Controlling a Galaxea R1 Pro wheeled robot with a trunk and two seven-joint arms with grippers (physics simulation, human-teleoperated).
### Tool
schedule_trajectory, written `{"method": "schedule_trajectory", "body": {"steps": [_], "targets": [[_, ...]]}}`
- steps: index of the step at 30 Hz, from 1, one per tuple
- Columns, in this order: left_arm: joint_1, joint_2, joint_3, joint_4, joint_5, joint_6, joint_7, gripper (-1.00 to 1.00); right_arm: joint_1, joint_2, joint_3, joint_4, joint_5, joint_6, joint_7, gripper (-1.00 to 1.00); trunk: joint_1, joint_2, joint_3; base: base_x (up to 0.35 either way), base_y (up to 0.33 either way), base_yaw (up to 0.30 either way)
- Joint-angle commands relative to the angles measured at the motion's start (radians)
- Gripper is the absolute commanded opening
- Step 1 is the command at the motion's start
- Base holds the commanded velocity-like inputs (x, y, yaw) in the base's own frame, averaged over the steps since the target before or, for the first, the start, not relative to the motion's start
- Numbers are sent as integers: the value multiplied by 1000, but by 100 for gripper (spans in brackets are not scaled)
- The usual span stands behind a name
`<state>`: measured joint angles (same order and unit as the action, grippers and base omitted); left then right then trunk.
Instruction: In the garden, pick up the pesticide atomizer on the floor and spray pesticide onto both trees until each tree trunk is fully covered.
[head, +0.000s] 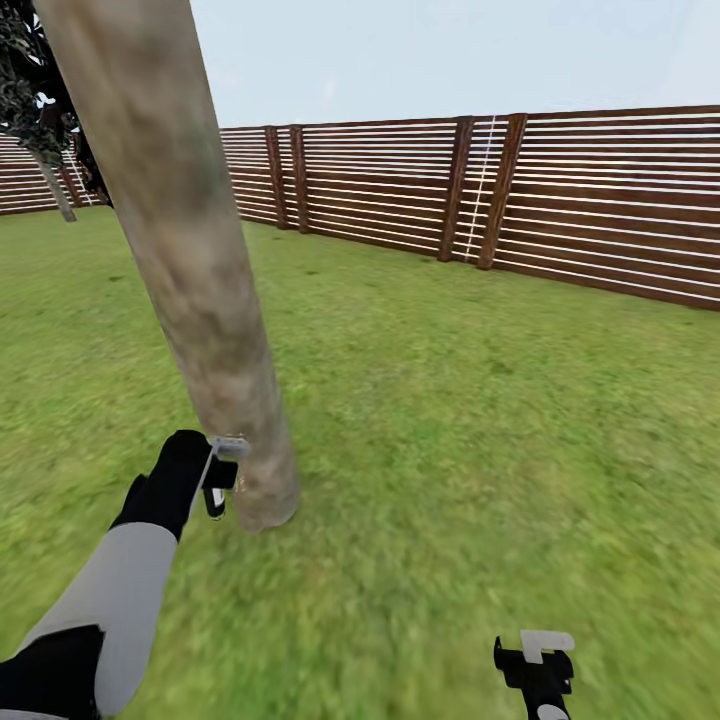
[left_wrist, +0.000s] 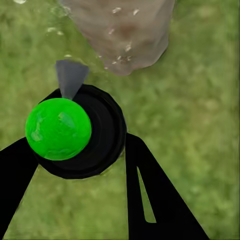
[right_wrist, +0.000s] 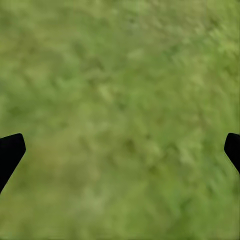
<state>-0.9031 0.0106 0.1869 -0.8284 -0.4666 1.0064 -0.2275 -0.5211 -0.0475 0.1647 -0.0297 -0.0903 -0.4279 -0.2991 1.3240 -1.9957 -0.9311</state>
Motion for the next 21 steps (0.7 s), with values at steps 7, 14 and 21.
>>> {"method": "schedule_trajectory", "body": {"steps": [7, 14, 21], "targets": [[12, 2, 2, -54, -9, 5, -11, -100, -1, 0, 9, 1, -9, -3, -2, 100, 0, 0, -1, 7, -2, 129], [13, -12, 2, -42, -8, 2, -10, -100, -1, 0, 9, 1, -9, -3, -2, 100, 0, 0, -1, 0, -187, 94], [40, 3, 11, -41, -12, -6, -10, -100, -1, 0, 9, 1, -9, -3, -2, 100, 0, 0, -1, -3, -268, 1]]}}
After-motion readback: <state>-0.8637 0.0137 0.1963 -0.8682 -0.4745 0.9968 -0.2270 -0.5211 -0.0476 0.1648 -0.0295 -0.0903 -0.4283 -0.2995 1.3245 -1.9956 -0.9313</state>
